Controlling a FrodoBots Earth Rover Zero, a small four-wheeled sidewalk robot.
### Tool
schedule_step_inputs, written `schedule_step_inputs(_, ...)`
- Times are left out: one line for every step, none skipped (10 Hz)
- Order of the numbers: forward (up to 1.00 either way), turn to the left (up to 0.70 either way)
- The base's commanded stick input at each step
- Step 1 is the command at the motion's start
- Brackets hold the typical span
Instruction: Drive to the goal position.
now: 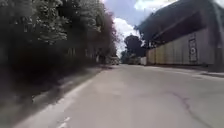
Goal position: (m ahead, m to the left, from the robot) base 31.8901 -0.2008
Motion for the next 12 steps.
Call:
schedule_step_inputs(1.00,-0.40)
schedule_step_inputs(1.00,-0.31)
schedule_step_inputs(1.00,-0.05)
schedule_step_inputs(1.00,0.00)
schedule_step_inputs(1.00,-0.01)
schedule_step_inputs(1.00,-0.01)
schedule_step_inputs(1.00,-0.02)
schedule_step_inputs(1.00,-0.02)
schedule_step_inputs(1.00,-0.02)
schedule_step_inputs(1.00,-0.02)
schedule_step_inputs(1.00,-0.01)
schedule_step_inputs(1.00,0.00)
